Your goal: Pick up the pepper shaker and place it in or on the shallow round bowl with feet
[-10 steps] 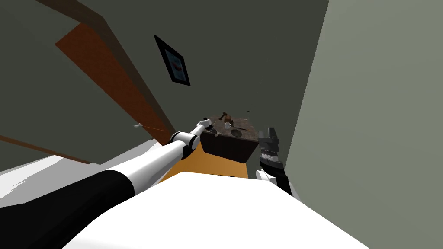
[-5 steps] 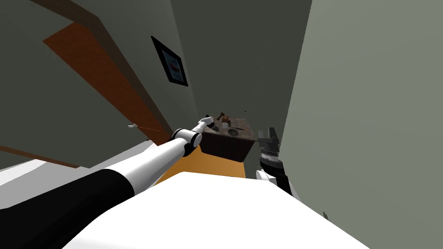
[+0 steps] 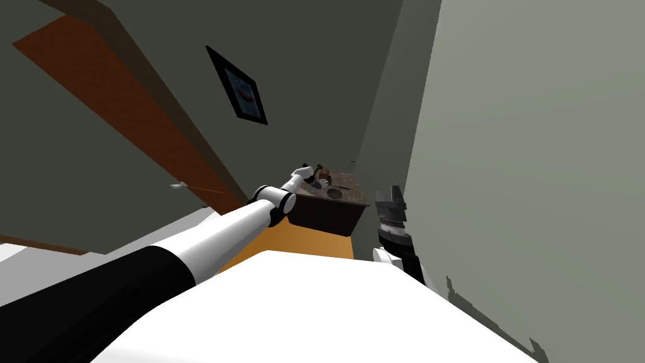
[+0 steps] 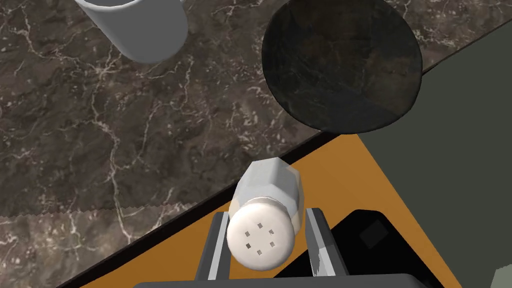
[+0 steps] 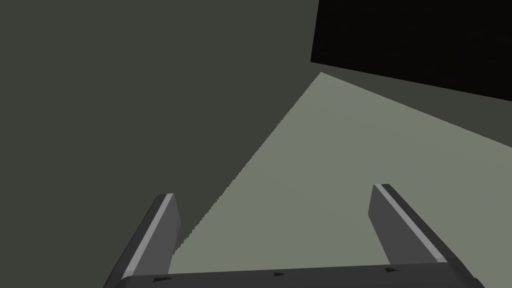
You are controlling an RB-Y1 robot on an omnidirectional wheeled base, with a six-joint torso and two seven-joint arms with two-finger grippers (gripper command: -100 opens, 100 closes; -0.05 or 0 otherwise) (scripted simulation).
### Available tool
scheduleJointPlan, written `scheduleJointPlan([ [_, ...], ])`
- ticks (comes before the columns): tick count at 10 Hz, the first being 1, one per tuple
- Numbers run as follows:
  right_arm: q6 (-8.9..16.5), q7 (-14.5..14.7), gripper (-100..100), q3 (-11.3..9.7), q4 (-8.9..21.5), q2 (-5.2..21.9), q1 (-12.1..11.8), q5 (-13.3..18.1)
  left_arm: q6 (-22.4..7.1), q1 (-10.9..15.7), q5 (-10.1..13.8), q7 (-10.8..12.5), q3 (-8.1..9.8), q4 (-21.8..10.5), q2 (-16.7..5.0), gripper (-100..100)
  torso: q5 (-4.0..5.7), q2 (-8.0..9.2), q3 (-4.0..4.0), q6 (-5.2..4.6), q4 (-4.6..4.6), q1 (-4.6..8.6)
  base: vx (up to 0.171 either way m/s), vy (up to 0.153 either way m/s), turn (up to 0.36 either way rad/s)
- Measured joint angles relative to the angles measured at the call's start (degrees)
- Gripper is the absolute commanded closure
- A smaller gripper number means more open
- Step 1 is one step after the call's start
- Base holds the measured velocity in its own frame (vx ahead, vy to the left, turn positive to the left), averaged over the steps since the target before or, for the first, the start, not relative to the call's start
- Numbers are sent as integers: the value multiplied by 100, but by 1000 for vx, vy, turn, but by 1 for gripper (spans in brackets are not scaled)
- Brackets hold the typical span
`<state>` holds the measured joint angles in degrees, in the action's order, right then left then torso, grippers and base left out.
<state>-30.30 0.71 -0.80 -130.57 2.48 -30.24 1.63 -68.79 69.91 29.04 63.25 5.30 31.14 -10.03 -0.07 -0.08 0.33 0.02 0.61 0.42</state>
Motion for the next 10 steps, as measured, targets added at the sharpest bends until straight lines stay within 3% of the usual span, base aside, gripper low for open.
scheduleJointPlan([
  [1, 0, 0, 0, 0, 0, 0, 0, 0, 32, 174, 0, -71, -2, -210, 37, 100, 4, -10, 7, 0, 5, 12, 116, -168, -122],
  [3, 0, 0, 0, -1, -1, -1, -1, 0, -103, 247, -97, -130, -51, -130, 137, 100, 10, -37, 22, -5, 10, 33, 159, -183, -96],
  [6, 0, 0, 0, 0, -1, 0, -1, 0, -164, 400, -204, -220, -94, -266, 256, 100, 0, -23, 17, 6, 10, -17, 80, -68, -38],
  [7, 0, 0, 0, 1, -1, 1, 0, 0, -157, 409, -206, -231, -96, -274, 265, -100, -5, -5, 7, 14, 7, -40, 9, -9, 0],
  [10, 0, 0, 0, 1, 0, 1, 0, 0, -157, 409, -205, -231, -96, -273, 266, -100, -11, 19, -8, 16, 1, -61, 0, 0, 0],
])
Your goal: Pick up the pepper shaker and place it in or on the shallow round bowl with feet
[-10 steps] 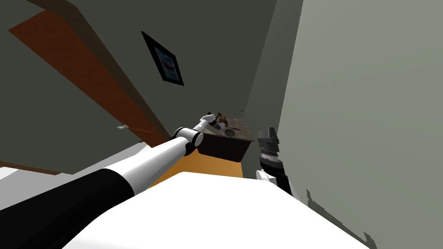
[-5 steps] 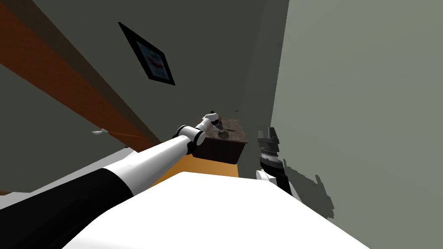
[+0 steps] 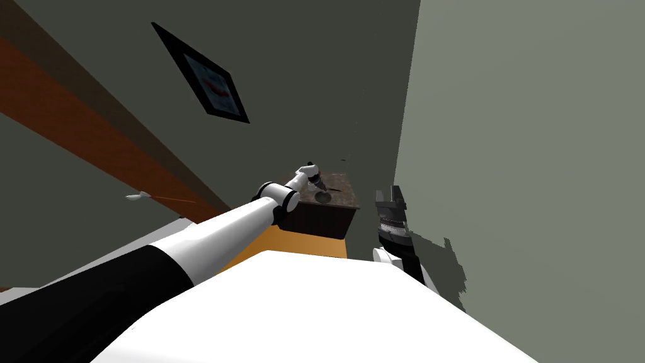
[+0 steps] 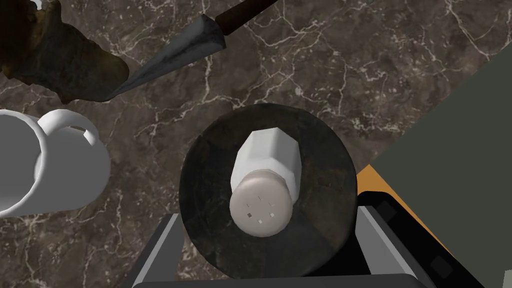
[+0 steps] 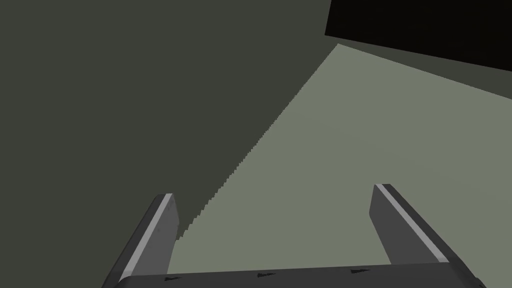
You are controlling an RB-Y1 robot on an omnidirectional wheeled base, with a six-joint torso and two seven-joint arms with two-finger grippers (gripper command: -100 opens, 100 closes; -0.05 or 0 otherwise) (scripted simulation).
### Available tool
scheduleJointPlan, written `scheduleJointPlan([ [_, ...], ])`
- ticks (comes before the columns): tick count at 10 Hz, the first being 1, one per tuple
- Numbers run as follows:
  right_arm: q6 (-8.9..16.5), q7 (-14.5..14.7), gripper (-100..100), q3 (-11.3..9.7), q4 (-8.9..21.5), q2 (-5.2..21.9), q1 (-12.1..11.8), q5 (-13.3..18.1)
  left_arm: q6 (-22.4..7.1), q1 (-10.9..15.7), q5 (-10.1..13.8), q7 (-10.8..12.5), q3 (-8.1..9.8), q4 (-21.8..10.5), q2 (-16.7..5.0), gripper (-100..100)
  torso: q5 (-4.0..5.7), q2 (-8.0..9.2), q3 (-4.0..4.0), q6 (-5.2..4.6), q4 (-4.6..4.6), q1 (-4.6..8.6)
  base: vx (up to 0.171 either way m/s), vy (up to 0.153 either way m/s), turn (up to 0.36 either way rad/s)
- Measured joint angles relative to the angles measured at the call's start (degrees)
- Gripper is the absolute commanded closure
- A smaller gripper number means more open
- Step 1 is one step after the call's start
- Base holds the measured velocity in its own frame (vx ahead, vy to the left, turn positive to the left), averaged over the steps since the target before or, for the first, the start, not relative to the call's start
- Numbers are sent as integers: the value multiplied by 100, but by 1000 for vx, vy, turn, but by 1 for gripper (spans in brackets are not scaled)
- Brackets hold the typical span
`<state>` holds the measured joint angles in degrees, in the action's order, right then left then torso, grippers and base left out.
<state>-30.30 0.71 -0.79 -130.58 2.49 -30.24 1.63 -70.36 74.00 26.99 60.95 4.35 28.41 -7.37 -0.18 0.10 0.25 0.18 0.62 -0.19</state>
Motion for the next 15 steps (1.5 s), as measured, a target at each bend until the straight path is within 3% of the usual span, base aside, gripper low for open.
scheduleJointPlan([
  [1, 0, 0, 0, 0, 0, 0, 0, 0, 0, 0, 0, 0, 0, 0, 0, -100, 0, 1, -1, 0, 0, -1, 0, 0, 0],
  [2, 0, 0, 0, 0, 0, 0, 0, 0, 0, 0, 0, 0, 0, 0, 0, 0, 0, 2, -1, 0, -1, -1, 0, 0, 0],
  [3, 0, 0, 0, 0, 0, 0, 0, 0, 0, 0, 0, 0, 0, 0, 0, -100, 0, 2, -2, 0, -1, -1, -17, -32, -16],
  [4, 0, 0, 0, 0, 0, 0, 0, 0, -139, 7, 16, 29, -9, 158, -65, -100, 2, 8, -5, 0, -3, 8, -17, -47, -7],
  [6, 0, 0, 0, 0, 0, 0, 0, 0, -328, 266, 108, -13, 24, 37, -244, -100, 4, 9, -6, -1, -3, 17, -15, -53, -8],
  [7, 0, 0, 0, -1, 0, -1, 0, 0, -494, 247, 118, 24, 13, 244, -297, -100, 5, 11, -7, -1, -3, 20, -17, -54, -8],
  [9, 0, 0, 0, 0, 0, 0, 0, 0, -573, 533, 208, -57, 47, -20, -458, -100, 4, 9, -6, -1, -3, 16, -9, -32, -4],
  [10, 0, 0, 0, 0, 0, 0, 0, 0, -669, 490, 212, -40, 42, 127, -484, -100, 2, 8, -5, 0, -2, 8, -3, -6, 1],
  [11, 0, 0, 0, 0, 0, 0, 0, 0, -694, 483, 212, -33, 41, 148, -486, 0, 1, 6, -3, 0, -1, 2, 0, 0, 0],
  [15, 0, 0, 0, 0, 0, 0, 0, 0, -691, 484, 212, -33, 41, 146, -486, 0, -1, 3, -2, 0, 0, -2, 0, 0, 0],
])
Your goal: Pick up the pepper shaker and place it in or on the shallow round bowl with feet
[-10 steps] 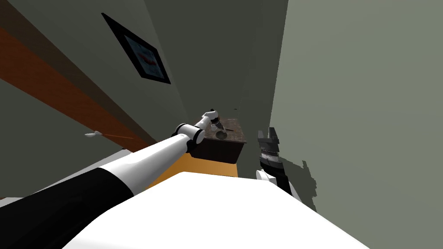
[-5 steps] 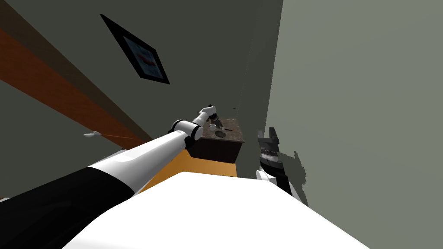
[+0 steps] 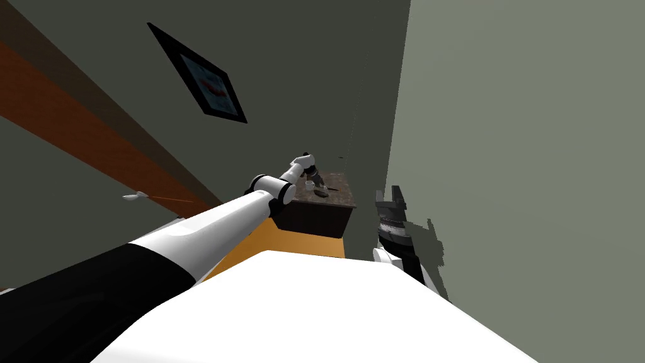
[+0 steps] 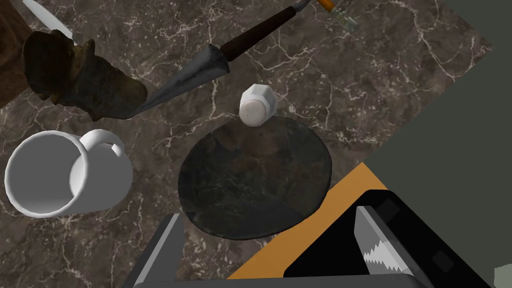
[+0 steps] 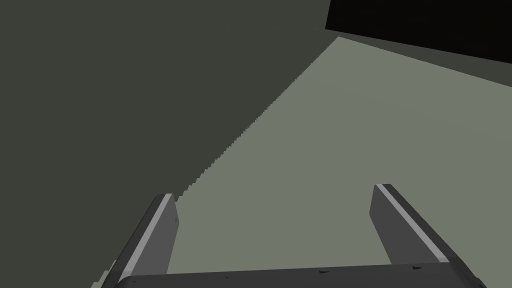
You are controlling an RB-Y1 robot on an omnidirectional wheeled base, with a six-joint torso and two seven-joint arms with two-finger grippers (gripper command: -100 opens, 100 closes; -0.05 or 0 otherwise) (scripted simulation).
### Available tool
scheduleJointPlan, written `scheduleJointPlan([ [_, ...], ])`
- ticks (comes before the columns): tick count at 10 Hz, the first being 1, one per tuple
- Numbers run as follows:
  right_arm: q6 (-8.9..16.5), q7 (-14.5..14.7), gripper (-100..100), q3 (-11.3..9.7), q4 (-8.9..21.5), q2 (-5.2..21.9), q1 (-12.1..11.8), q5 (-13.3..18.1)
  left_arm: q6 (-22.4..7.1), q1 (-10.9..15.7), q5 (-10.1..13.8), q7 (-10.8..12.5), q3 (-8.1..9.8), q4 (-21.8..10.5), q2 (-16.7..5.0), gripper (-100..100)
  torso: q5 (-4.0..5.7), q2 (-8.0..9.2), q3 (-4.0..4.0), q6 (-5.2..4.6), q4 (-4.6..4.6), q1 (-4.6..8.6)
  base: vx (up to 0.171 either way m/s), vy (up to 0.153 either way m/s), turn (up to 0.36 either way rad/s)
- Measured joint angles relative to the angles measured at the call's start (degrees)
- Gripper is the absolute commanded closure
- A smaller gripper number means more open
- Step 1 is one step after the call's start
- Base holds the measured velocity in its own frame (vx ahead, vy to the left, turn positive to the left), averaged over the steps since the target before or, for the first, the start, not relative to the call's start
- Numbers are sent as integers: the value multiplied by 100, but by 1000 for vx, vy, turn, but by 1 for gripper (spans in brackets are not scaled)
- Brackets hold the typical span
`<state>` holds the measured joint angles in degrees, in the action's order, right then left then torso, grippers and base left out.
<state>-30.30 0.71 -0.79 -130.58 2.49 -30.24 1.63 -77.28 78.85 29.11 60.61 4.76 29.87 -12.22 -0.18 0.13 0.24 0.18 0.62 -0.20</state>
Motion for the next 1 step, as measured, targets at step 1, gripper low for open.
scheduleJointPlan([
  [1, 0, 0, 0, 0, 0, 0, 0, 0, 0, 0, 0, 0, 0, 0, 0, 0, 0, 0, 0, 0, 0, 0, 0, 0, 0],
])
